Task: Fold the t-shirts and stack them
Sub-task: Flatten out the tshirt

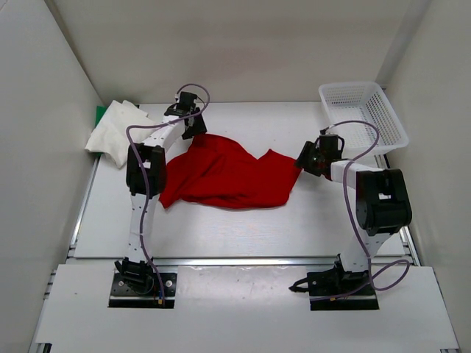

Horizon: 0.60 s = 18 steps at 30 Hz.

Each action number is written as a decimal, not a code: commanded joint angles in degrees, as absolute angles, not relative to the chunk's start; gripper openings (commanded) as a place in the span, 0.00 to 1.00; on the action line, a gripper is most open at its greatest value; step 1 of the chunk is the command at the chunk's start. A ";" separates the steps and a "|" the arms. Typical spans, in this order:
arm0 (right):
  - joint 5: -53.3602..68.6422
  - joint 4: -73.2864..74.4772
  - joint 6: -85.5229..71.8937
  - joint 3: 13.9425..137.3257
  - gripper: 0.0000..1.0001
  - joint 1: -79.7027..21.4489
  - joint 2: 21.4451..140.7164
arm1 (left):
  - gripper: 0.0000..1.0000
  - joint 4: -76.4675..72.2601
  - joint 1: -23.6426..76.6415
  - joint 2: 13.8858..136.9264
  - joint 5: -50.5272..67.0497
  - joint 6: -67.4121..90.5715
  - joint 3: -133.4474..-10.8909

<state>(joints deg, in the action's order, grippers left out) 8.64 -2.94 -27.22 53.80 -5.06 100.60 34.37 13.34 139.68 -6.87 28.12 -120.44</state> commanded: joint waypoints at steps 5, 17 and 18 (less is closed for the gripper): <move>10.19 -5.10 -28.21 55.98 0.48 -4.05 102.83 | 0.42 33.31 13.54 137.99 -2.72 26.19 -118.56; 15.90 -7.47 -31.29 58.19 0.01 -3.25 107.84 | 0.00 31.91 14.33 135.71 -2.20 26.54 -120.59; 16.52 -8.17 -31.99 58.62 0.00 -3.25 107.75 | 0.00 31.90 14.41 135.44 -1.24 26.63 -120.76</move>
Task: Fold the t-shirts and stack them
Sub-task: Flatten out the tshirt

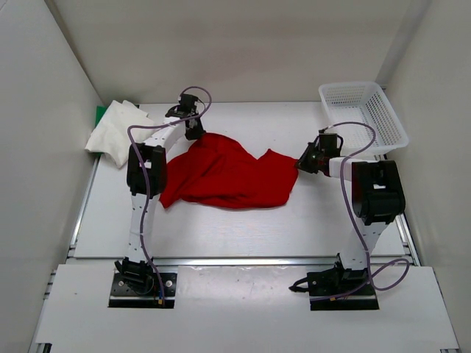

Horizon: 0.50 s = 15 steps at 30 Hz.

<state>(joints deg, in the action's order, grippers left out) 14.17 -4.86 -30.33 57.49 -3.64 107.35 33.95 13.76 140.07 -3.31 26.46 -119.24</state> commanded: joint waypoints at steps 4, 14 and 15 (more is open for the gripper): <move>18.10 -8.88 -33.66 64.65 0.00 -4.31 104.50 | 0.00 32.43 13.98 134.12 1.83 28.47 -128.30; 17.93 20.73 -23.56 131.97 0.00 -6.24 109.59 | 0.00 18.91 3.26 116.12 16.86 42.70 -129.56; 18.71 24.14 -22.86 139.58 0.00 -6.07 110.99 | 0.00 15.42 1.34 112.80 18.09 43.85 -126.07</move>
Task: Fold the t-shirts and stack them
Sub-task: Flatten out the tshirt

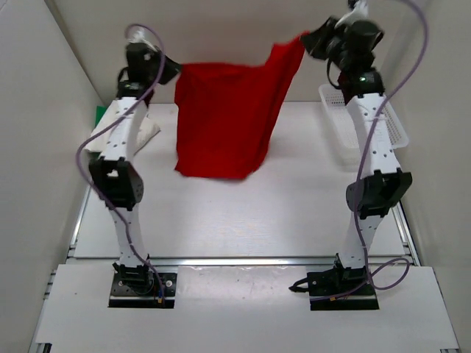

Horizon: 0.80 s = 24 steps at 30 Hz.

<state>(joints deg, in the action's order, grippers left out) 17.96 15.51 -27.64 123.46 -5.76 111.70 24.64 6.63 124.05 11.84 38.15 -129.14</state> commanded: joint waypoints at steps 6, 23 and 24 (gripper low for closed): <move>16.98 31.21 -15.93 132.36 0.00 -8.42 102.61 | 0.03 6.44 -3.69 98.73 18.46 39.75 -111.13; 13.20 8.69 -27.68 25.14 0.36 -7.46 46.33 | 0.99 -6.52 -6.78 55.29 15.30 37.63 -29.28; 12.66 8.96 -27.86 25.05 0.37 -7.30 45.62 | 0.98 -4.33 -6.33 55.20 12.86 36.75 -28.57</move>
<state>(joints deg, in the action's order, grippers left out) 16.27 12.69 -25.45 24.05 -7.09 48.88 -4.58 -8.27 58.67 15.27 39.62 -28.64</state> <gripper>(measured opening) 0.365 0.980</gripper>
